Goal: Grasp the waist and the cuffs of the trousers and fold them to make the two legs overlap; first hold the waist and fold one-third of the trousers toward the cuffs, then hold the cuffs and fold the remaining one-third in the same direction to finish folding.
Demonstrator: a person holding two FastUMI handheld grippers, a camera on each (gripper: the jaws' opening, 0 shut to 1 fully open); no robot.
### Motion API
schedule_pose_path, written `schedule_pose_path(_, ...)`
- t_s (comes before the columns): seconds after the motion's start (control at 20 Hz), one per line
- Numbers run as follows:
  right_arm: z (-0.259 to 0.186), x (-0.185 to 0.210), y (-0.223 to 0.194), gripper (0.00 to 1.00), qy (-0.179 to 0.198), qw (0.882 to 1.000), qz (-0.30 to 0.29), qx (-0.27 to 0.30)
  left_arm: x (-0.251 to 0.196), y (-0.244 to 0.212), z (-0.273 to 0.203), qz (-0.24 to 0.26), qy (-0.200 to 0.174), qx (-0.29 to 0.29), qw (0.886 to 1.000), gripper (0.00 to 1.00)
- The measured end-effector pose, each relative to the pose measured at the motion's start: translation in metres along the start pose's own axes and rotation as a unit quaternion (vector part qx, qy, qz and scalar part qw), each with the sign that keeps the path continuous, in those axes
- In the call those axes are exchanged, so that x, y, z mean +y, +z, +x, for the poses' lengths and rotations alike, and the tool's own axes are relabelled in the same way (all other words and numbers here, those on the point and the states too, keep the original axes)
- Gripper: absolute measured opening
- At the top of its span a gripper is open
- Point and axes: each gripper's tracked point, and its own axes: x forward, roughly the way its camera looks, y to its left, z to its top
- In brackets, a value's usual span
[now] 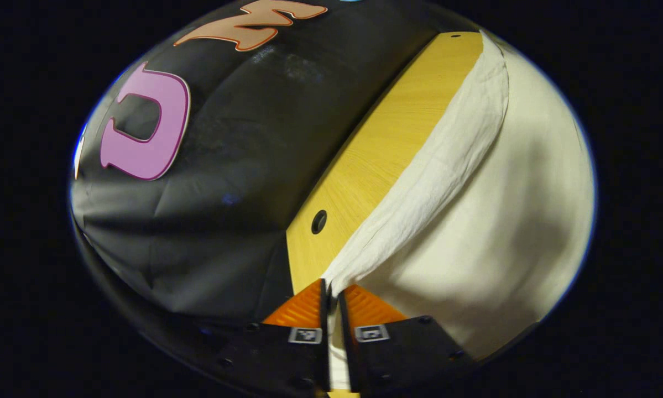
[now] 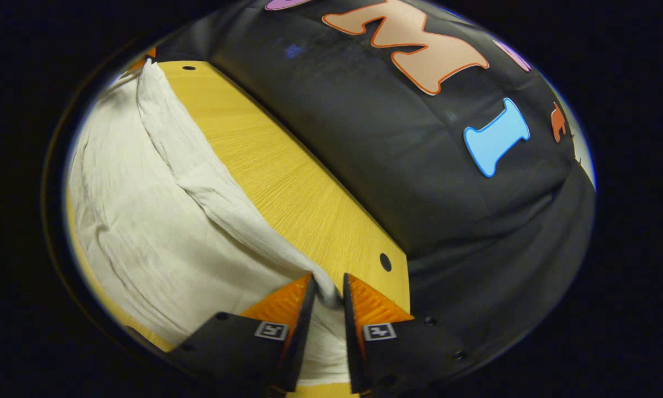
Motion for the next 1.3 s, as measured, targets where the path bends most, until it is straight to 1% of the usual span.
schedule_pose_path(0.05,-0.003,-0.002,0.009,0.71,0.001,1.0,0.008,-0.009,-0.006,0.001,-0.003,-0.015,-0.011,-0.003,1.0,0.47)
schedule_pose_path(0.1,-0.01,-0.007,0.013,1.0,0.002,1.0,0.019,-0.019,-0.002,0.003,-0.012,-0.027,-0.003,-0.007,1.0,0.71)
schedule_pose_path(0.15,-0.018,-0.012,0.012,0.98,-0.003,0.999,0.028,-0.024,-0.001,0.007,-0.018,-0.041,0.005,-0.011,0.999,0.94)
schedule_pose_path(0.3,-0.039,-0.022,-0.003,0.98,-0.002,0.997,0.076,-0.023,0.004,0.018,-0.041,-0.091,0.022,-0.017,0.995,0.95)
schedule_pose_path(0.45,-0.06,-0.034,-0.032,0.98,0.002,0.99,0.144,-0.007,-0.002,0.029,-0.07,-0.154,0.028,-0.026,0.987,0.95)
schedule_pose_path(0.55,-0.07,-0.039,-0.054,0.98,0.008,0.981,0.195,0.007,-0.009,0.04,-0.091,-0.196,0.027,-0.037,0.98,0.95)
schedule_pose_path(0.6,-0.075,-0.041,-0.065,1.0,0.011,0.975,0.223,0.015,-0.01,0.046,-0.101,-0.215,0.027,-0.043,0.975,0.95)
schedule_pose_path(0.65,-0.074,-0.042,-0.077,0.98,0.015,0.968,0.251,0.022,-0.013,0.051,-0.109,-0.235,0.028,-0.049,0.97,0.95)
schedule_pose_path(0.7,-0.077,-0.043,-0.087,1.0,0.02,0.96,0.279,0.031,-0.017,0.058,-0.12,-0.256,0.027,-0.053,0.965,0.95)
schedule_pose_path(0.8,-0.083,-0.045,-0.107,0.98,0.026,0.941,0.334,0.047,-0.023,0.069,-0.139,-0.297,0.024,-0.063,0.953,0.95)
schedule_pose_path(0.85,-0.082,-0.043,-0.116,1.0,0.028,0.931,0.36,0.057,-0.026,0.075,-0.146,-0.311,0.023,-0.067,0.948,0.96)
schedule_pose_path(0.95,-0.08,-0.041,-0.129,1.0,0.028,0.908,0.412,0.071,-0.025,0.079,-0.155,-0.32,0.025,-0.07,0.944,0.96)
schedule_pose_path(1.0,-0.079,-0.04,-0.133,0.98,0.028,0.896,0.436,0.078,-0.024,0.081,-0.158,-0.324,0.028,-0.072,0.943,0.96)
schedule_pose_path(1.15,-0.076,-0.035,-0.146,0.99,0.027,0.864,0.493,0.1,-0.025,0.084,-0.175,-0.339,0.03,-0.078,0.937,0.95)
schedule_pose_path(1.2,-0.074,-0.032,-0.15,0.95,0.027,0.855,0.507,0.109,-0.027,0.084,-0.181,-0.343,0.031,-0.078,0.936,0.96)
schedule_pose_path(1.25,-0.07,-0.027,-0.154,0.94,0.026,0.845,0.521,0.117,-0.028,0.084,-0.187,-0.347,0.034,-0.078,0.934,0.96)
schedule_pose_path(1.3,-0.067,-0.027,-0.158,0.98,0.023,0.834,0.536,0.125,-0.027,0.083,-0.191,-0.348,0.036,-0.078,0.933,0.96)
